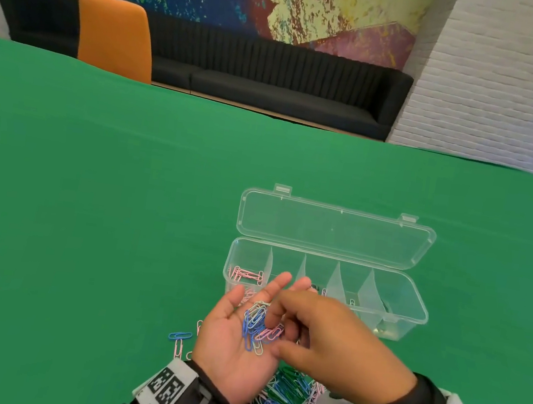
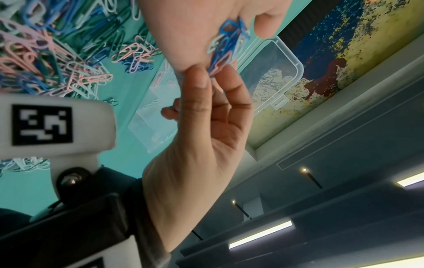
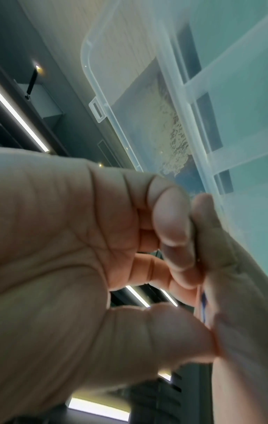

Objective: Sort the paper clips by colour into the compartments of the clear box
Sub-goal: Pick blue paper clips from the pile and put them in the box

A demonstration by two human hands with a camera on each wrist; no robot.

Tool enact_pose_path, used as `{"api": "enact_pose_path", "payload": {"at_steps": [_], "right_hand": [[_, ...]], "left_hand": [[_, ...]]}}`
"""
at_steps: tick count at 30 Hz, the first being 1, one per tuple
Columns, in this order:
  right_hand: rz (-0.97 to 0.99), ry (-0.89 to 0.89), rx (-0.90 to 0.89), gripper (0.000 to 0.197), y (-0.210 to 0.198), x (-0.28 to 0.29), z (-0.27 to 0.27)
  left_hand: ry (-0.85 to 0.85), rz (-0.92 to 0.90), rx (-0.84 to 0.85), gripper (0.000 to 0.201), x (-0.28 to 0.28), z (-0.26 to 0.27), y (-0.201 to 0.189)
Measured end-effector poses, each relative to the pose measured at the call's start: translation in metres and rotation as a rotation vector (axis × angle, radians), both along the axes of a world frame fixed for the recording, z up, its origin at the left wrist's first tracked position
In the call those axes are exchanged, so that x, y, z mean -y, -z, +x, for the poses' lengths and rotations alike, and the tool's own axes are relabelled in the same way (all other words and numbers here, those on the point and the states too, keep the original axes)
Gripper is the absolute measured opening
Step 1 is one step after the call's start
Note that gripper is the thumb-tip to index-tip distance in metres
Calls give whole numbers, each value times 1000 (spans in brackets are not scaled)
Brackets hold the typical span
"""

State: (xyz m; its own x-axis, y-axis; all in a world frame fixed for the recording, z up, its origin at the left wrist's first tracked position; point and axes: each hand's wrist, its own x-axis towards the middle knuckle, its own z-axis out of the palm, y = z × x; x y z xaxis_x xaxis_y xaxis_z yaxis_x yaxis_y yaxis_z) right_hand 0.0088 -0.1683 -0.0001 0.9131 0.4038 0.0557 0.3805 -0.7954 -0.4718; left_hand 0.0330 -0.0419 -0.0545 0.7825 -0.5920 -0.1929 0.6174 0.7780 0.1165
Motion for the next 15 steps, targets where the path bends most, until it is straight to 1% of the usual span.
{"api": "enact_pose_path", "payload": {"at_steps": [3, 6, 15], "right_hand": [[-26, 6, 36, 15, 0, 3, 1], [-36, 3, 61, 16, 0, 4, 2], [-17, -49, 106, 14, 3, 3, 2]], "left_hand": [[-17, -54, -2, 61, 0, 1, 0], [-17, -71, 9, 60, 1, 0, 1], [-12, 30, 17, 60, -1, 4, 6]]}}
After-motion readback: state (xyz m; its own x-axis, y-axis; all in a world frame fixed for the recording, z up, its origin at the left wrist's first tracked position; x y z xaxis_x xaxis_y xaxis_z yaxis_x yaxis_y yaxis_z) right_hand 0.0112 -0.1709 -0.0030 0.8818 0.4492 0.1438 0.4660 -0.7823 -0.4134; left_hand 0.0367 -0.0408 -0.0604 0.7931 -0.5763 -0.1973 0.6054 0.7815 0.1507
